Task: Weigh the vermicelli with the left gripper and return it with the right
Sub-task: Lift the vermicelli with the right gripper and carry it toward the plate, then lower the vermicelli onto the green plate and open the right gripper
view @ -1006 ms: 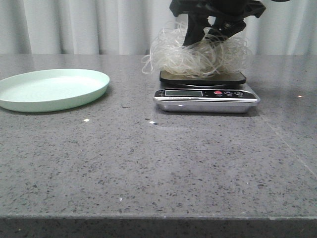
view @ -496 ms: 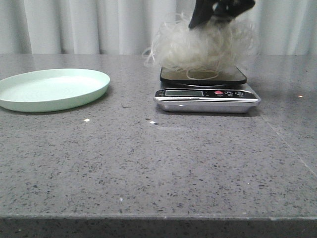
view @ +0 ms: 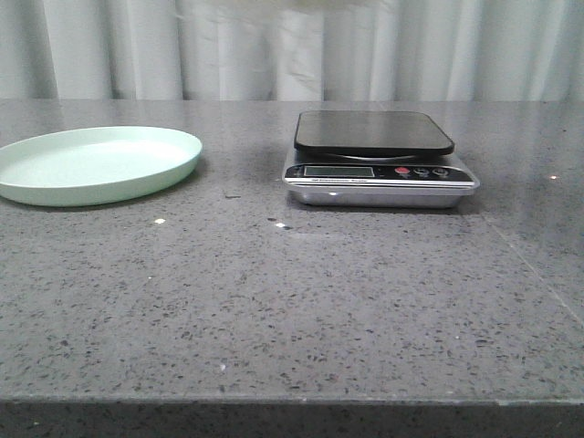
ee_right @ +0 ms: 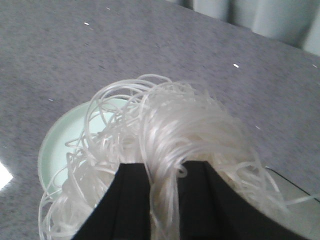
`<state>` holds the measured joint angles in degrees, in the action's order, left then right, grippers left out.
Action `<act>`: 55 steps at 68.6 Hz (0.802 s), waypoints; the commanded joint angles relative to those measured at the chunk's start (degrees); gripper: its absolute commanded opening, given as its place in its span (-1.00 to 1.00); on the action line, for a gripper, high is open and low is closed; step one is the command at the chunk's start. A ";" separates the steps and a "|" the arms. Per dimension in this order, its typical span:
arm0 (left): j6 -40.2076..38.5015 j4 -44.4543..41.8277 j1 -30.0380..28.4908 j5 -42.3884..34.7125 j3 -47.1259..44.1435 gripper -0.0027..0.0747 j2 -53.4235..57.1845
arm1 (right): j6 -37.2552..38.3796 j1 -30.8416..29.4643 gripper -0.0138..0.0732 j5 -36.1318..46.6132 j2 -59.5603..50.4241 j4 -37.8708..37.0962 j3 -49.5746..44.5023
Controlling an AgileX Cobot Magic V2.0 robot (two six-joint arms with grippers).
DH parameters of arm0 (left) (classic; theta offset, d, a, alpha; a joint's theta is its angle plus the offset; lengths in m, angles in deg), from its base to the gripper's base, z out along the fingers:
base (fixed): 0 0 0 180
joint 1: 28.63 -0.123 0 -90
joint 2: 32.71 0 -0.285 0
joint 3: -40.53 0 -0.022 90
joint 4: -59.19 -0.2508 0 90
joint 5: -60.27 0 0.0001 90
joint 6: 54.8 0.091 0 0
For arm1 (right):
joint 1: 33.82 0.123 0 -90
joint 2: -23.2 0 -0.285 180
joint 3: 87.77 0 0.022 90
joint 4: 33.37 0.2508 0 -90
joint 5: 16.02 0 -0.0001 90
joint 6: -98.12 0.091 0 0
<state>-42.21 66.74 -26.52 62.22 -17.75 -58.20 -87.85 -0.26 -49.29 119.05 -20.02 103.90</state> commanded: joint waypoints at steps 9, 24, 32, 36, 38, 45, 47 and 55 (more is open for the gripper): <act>-0.62 0.32 -0.03 -4.90 1.54 -0.58 -0.42 | 0.00 7.44 -0.34 10.86 4.45 1.13 8.40; -0.62 0.32 -0.03 -4.90 1.54 -0.58 -0.42 | 0.00 11.11 -0.34 11.10 14.52 1.13 13.97; -0.62 0.32 -0.03 -4.90 1.54 -0.58 -0.42 | 0.00 11.32 -0.34 11.16 18.82 1.13 14.35; -0.62 0.32 -0.03 -4.90 1.54 -0.58 -0.42 | 0.00 11.32 -0.34 11.04 20.37 1.13 14.35; -0.62 0.32 -0.03 -4.90 1.54 -0.58 -0.42 | 0.00 11.32 -0.34 11.04 21.04 1.13 14.35; -0.62 0.32 -0.03 -4.90 1.54 -0.58 -0.42 | 0.00 11.32 -0.34 11.22 22.87 1.07 14.35; -0.62 0.32 -0.03 -4.90 1.54 -0.58 -0.42 | 0.00 11.32 -0.34 11.22 23.20 0.89 14.35; -0.62 0.32 -0.03 -4.90 1.54 -0.58 -0.42 | 0.00 11.32 -0.34 11.50 23.73 0.73 14.35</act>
<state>-42.21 66.74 -26.52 62.22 -17.75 -58.20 -87.85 11.19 -42.68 146.04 -19.46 115.97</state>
